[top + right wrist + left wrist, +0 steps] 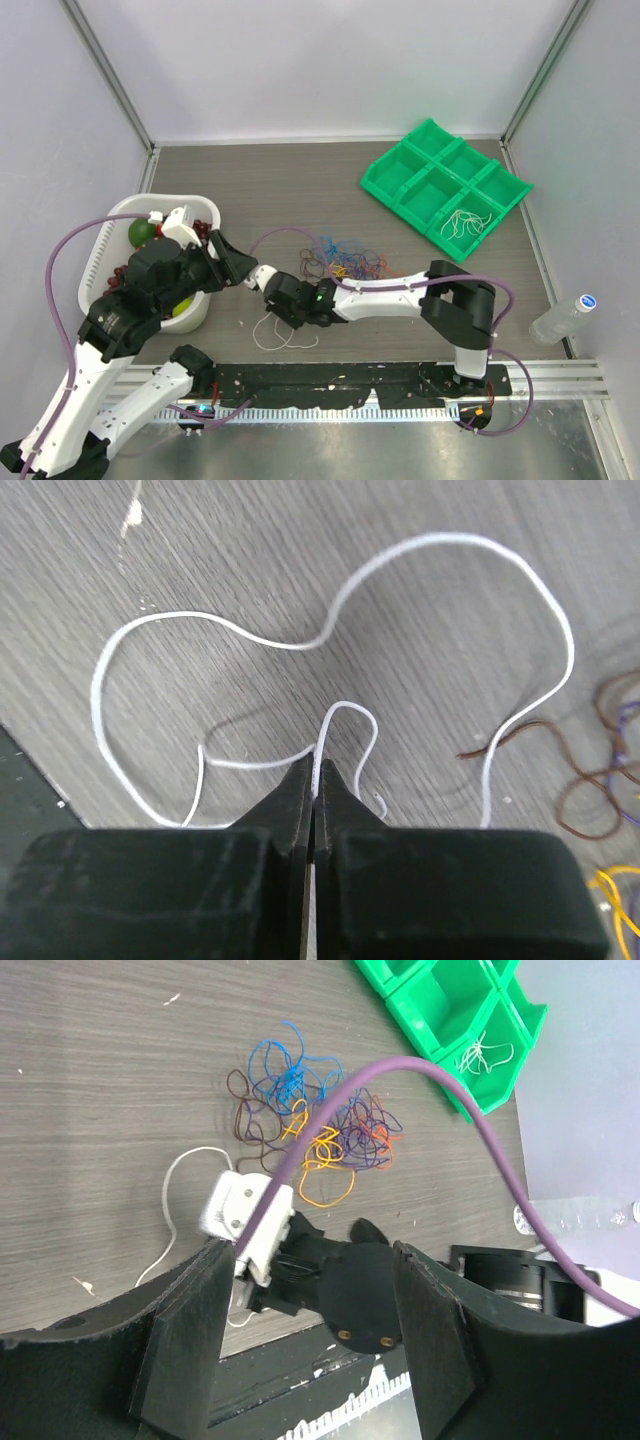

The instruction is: Untangle the cables

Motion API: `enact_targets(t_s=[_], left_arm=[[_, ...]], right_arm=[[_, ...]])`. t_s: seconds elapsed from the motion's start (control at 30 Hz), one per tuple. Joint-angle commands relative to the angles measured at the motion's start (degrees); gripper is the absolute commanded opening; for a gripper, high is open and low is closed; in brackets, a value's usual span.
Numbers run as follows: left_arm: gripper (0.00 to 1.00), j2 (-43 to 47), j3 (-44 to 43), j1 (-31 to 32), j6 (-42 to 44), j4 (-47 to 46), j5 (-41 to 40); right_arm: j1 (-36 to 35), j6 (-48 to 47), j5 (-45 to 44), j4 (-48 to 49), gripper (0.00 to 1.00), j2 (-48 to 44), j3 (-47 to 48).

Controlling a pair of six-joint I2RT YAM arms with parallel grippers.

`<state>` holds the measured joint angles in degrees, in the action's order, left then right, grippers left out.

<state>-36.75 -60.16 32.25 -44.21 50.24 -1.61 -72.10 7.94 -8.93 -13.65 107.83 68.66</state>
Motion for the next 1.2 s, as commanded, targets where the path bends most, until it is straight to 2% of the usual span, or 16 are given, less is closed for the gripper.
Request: enact_targets(t_s=[0.0,0.17,0.37,0.47,0.57,0.63,0.7,0.83,0.97,1.17], left_arm=[[0.68,-0.69,-3.99,0.01,2.37,-1.98,-2.78],[0.68,-1.57,-5.67,0.09,4.12,-3.30,-6.21],[0.69,-3.85,-5.84,0.09,6.67,-5.85,-6.92],[0.69,-5.34,-5.32,0.01,7.73,-7.25,-6.22],[0.69,-6.75,-5.14,0.09,8.43,-8.66,-6.04],[0.69,-7.80,-5.75,0.09,9.05,-8.75,-6.04],[0.69,-8.25,-6.81,0.01,10.01,-8.23,-6.48],[0.69,-7.72,-7.78,0.09,11.07,-6.65,-8.67],[0.70,-6.32,-7.95,0.01,11.07,-5.68,-10.96],[0.70,-6.22,-7.95,0.09,11.25,-5.15,-12.72]], right_arm=[[0.55,1.80,-3.38,2.57,0.01,-12.10,-0.37],[6.69,7.77,-4.60,0.38,0.01,-23.35,0.50],[18.47,11.12,-5.14,-4.01,0.01,-34.00,3.40],[23.31,9.46,4.92,-5.07,0.01,-34.36,5.42],[23.40,7.79,15.84,-4.72,0.01,-31.03,6.30],[22.79,8.40,24.01,-4.02,0.01,-25.51,7.97],[18.16,7.00,24.31,-3.75,0.01,-21.99,9.73],[13.92,7.17,27.80,-0.95,0.01,-16.88,12.55],[13.38,7.88,29.76,1.61,0.00,-16.16,10.45],[13.56,4.89,32.75,-0.59,0.01,-14.15,5.87]])
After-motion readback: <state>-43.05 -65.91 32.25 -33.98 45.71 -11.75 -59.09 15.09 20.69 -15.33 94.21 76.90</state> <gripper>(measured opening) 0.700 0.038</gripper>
